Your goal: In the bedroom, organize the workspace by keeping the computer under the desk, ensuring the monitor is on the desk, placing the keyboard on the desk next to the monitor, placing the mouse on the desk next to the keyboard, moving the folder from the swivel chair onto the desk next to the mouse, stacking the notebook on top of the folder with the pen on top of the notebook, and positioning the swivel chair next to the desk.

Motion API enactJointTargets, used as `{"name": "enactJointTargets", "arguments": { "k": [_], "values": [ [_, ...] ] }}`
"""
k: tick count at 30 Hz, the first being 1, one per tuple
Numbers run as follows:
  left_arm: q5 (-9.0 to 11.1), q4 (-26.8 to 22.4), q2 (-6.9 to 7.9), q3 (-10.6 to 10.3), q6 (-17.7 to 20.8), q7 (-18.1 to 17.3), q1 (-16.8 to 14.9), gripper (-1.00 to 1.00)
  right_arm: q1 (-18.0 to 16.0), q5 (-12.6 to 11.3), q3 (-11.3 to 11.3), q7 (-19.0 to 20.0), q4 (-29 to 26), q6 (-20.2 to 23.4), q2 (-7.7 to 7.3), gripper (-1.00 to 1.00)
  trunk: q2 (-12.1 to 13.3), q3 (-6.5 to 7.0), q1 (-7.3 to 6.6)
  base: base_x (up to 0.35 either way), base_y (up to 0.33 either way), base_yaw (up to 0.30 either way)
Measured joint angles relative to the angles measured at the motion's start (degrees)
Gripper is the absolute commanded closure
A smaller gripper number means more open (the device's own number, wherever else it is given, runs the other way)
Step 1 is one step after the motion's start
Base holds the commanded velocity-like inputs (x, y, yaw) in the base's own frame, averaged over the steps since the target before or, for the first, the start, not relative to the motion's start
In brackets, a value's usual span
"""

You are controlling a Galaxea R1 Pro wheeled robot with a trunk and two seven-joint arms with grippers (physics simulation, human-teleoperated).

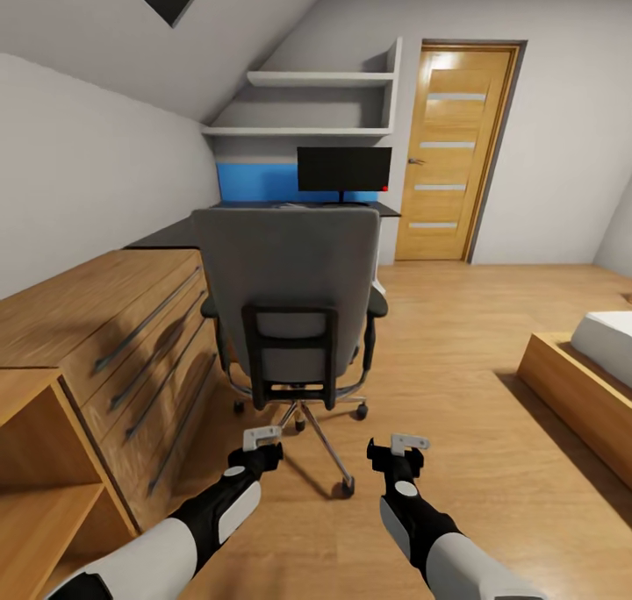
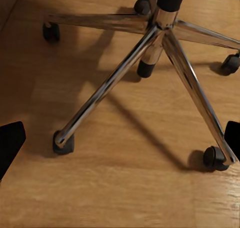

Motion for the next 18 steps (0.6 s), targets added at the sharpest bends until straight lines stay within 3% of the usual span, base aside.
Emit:
{"name": "enactJointTargets", "arguments": {
  "k": [18],
  "values": [
    [0.1, 2.6, 0.52, 0.1, -0.2, 0.1, 0.0, -1.00, 0.0, 0.2, 0.0, -0.3, 0.1, -3.7, -0.91, -1.00, 0.0, 0.00, 0.01, 0.119, 0.085, 0.000]
  ]
}}
